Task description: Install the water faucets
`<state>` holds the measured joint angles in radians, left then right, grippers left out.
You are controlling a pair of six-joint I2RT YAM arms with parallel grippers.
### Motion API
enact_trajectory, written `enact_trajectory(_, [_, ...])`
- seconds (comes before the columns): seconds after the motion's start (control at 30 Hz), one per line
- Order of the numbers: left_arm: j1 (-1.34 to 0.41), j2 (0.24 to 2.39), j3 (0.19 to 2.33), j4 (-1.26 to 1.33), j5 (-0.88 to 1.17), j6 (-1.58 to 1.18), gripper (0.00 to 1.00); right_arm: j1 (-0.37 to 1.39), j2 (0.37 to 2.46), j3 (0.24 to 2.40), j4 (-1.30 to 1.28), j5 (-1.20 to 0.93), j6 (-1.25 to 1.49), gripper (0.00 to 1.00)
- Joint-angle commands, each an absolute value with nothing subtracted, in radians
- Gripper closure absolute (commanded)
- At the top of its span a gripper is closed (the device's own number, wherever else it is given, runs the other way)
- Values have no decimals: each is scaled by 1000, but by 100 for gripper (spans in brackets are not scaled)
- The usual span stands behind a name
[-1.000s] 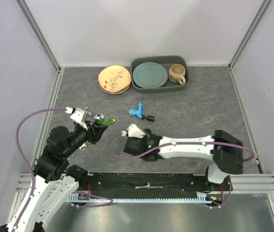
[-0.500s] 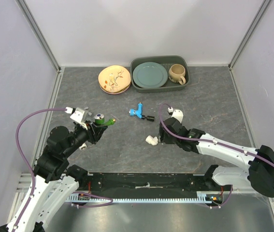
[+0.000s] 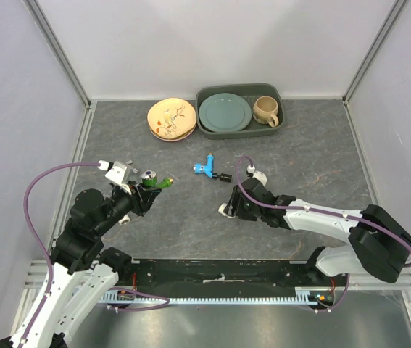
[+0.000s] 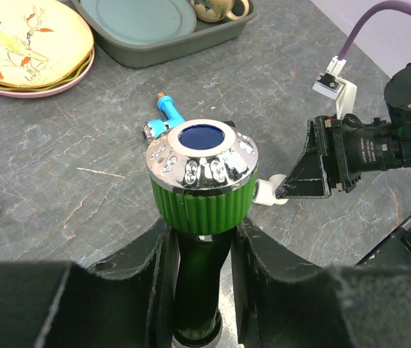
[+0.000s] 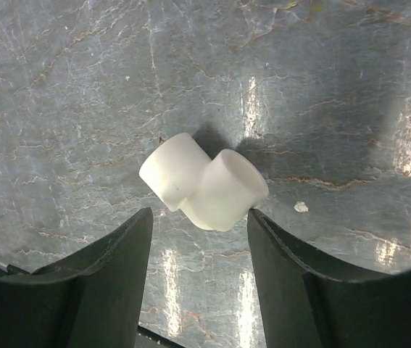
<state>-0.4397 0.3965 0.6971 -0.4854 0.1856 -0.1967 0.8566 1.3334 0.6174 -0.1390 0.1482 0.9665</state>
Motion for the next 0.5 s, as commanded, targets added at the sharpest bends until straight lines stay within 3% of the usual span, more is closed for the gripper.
enact_trajectory(0.0, [-436,394,703,-459,193,-175,98,841,1382,632,-61,123,950,38])
enact_trajectory(0.47, [-437,396,699,-460,186,-173,98,816,1614,939,-141,110,652,30])
